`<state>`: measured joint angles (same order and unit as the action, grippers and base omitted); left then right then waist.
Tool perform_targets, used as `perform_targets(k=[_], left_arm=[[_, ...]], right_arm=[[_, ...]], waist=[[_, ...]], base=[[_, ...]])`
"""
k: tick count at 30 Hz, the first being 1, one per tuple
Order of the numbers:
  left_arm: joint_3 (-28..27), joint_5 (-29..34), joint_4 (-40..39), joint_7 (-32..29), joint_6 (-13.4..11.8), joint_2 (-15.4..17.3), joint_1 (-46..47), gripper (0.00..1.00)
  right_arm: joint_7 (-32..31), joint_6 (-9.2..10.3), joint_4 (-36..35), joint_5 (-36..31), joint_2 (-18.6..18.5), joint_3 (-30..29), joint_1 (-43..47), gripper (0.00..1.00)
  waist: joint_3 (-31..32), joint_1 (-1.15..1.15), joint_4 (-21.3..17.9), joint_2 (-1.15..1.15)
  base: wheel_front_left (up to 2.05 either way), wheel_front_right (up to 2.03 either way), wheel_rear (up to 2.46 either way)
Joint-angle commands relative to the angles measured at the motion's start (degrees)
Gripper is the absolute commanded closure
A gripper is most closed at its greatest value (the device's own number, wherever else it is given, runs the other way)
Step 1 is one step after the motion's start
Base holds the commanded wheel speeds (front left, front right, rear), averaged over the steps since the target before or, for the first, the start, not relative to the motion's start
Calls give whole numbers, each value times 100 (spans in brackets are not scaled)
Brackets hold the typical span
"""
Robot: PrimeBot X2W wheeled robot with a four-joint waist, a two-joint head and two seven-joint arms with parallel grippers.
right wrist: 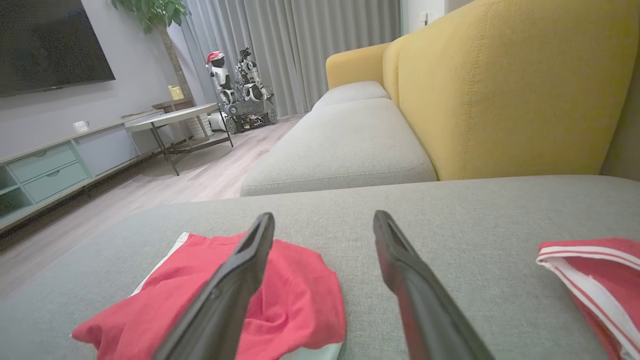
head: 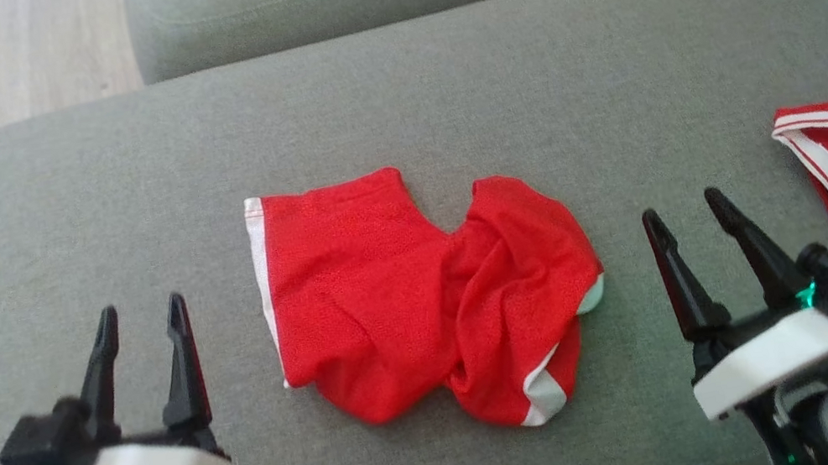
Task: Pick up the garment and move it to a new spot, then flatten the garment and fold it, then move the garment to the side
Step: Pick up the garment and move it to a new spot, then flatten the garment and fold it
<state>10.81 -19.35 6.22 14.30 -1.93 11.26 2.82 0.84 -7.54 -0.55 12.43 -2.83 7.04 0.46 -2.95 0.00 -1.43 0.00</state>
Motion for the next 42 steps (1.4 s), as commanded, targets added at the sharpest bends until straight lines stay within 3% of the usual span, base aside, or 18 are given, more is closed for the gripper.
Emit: perform_targets(k=[1, 16, 42], left_arm=[[-222, -33, -252, 59, 40, 143, 136, 0], [-133, -19, -968, -175, -178, 262, -840, 0], [-46, -59, -982, -219, -272, 315, -844, 0]], right_arm=[[-14, 5, -215, -56, -68, 125, -29, 0], [-211, 5, -316, -103, -66, 110, 404, 0], [-292, 5, -363, -93, -42, 157, 442, 0]], waist=[[76, 0, 55, 0], [432, 0, -6, 0], [386, 0, -1, 0]], base=[[0, 0, 0], [0, 0, 0], [0, 0, 0]])
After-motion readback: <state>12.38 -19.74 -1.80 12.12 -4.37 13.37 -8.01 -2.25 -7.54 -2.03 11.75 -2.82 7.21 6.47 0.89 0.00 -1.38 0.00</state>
